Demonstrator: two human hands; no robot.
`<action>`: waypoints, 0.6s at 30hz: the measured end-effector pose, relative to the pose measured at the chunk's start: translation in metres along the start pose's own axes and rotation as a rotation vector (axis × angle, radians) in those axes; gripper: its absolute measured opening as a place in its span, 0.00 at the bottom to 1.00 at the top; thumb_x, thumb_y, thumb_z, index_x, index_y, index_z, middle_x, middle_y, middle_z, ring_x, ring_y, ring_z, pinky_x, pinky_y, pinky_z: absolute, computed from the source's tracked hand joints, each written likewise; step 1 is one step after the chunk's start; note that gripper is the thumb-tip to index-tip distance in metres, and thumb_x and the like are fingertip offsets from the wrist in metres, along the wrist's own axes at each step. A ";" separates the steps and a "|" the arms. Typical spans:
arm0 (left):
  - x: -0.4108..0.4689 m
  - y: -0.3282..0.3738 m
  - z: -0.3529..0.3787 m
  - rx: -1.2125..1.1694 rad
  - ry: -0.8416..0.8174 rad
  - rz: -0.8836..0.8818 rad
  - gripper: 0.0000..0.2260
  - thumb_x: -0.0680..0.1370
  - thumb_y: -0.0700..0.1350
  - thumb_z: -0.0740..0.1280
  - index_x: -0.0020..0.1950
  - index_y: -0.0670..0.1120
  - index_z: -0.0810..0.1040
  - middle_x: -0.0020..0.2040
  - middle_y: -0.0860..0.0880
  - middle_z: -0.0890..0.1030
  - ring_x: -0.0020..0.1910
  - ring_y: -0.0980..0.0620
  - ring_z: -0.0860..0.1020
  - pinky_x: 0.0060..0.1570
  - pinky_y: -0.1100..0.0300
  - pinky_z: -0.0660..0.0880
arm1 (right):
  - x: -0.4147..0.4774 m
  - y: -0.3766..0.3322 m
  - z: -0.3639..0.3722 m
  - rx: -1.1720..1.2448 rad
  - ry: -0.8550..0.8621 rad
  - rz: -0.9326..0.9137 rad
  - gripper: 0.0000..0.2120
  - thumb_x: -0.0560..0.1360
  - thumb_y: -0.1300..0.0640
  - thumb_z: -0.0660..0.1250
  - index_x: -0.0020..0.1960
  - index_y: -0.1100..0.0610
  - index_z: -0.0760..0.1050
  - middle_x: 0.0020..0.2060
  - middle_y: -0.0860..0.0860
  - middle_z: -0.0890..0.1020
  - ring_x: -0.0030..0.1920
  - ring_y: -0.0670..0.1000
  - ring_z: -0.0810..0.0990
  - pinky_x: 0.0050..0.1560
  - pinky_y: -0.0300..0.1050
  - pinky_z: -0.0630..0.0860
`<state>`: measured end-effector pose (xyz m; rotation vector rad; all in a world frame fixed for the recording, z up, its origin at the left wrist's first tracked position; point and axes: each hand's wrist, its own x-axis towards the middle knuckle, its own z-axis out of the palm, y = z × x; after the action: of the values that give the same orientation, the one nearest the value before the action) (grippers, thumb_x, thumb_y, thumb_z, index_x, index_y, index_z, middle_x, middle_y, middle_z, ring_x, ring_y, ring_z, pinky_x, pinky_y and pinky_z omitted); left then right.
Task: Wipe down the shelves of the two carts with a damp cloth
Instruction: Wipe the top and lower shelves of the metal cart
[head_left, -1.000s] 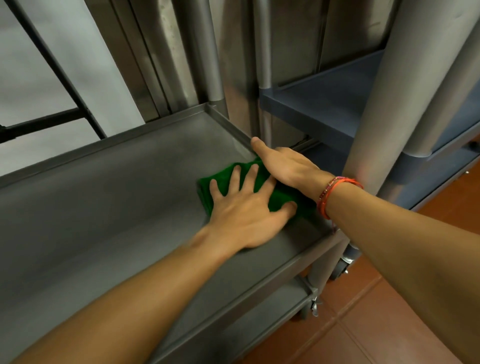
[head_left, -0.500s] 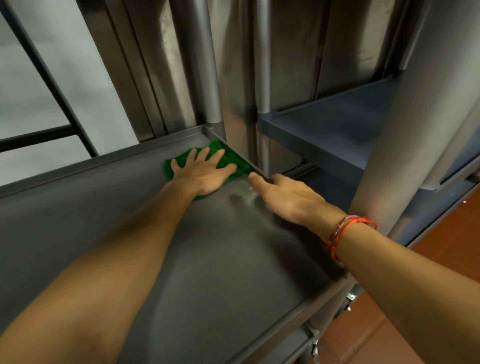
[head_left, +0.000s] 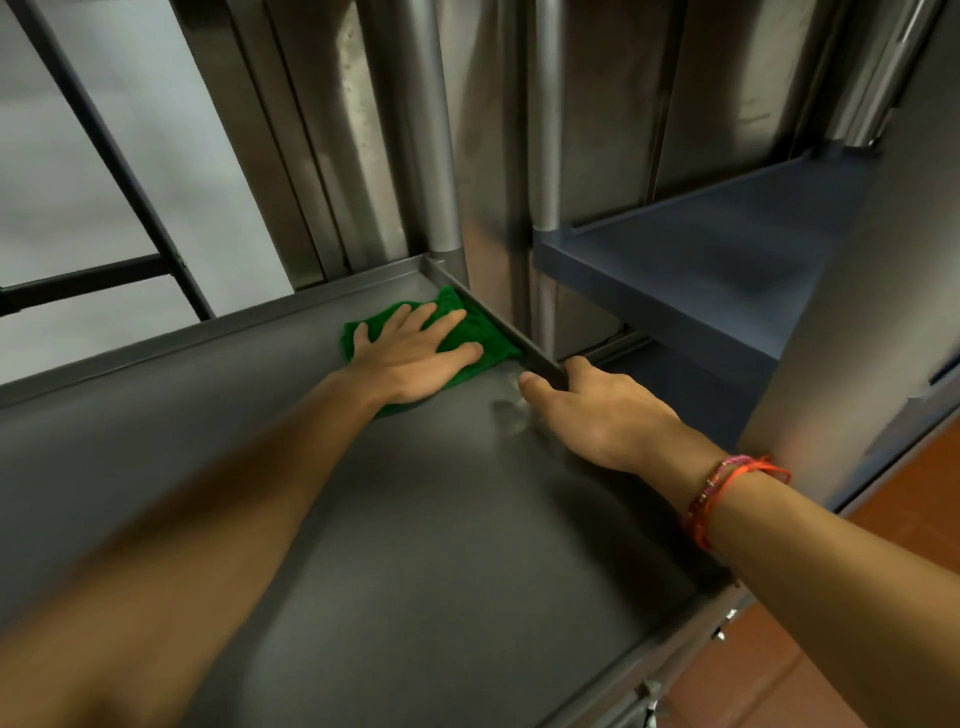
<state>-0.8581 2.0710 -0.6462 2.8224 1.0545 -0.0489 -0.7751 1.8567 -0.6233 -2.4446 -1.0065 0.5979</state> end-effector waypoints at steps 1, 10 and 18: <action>0.007 -0.004 -0.001 0.005 0.007 -0.014 0.31 0.77 0.72 0.48 0.79 0.66 0.49 0.81 0.56 0.46 0.80 0.51 0.43 0.74 0.36 0.40 | 0.000 0.000 0.000 -0.003 -0.003 0.002 0.31 0.78 0.30 0.50 0.69 0.51 0.66 0.61 0.56 0.77 0.61 0.59 0.76 0.63 0.58 0.73; 0.078 -0.036 -0.012 0.004 0.061 -0.145 0.34 0.76 0.72 0.48 0.80 0.61 0.52 0.82 0.54 0.48 0.80 0.50 0.46 0.73 0.33 0.43 | 0.001 0.001 0.002 -0.067 0.037 -0.007 0.28 0.78 0.31 0.50 0.66 0.50 0.68 0.57 0.55 0.79 0.58 0.59 0.78 0.61 0.58 0.74; 0.061 -0.025 -0.012 -0.003 0.049 -0.146 0.32 0.77 0.71 0.48 0.79 0.62 0.52 0.82 0.53 0.49 0.80 0.47 0.47 0.74 0.34 0.44 | 0.005 0.000 0.002 -0.080 0.027 -0.018 0.27 0.81 0.34 0.50 0.69 0.53 0.66 0.60 0.57 0.77 0.60 0.60 0.77 0.62 0.57 0.73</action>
<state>-0.8281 2.1312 -0.6420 2.7517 1.2690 0.0082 -0.7731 1.8603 -0.6259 -2.5027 -1.0598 0.5266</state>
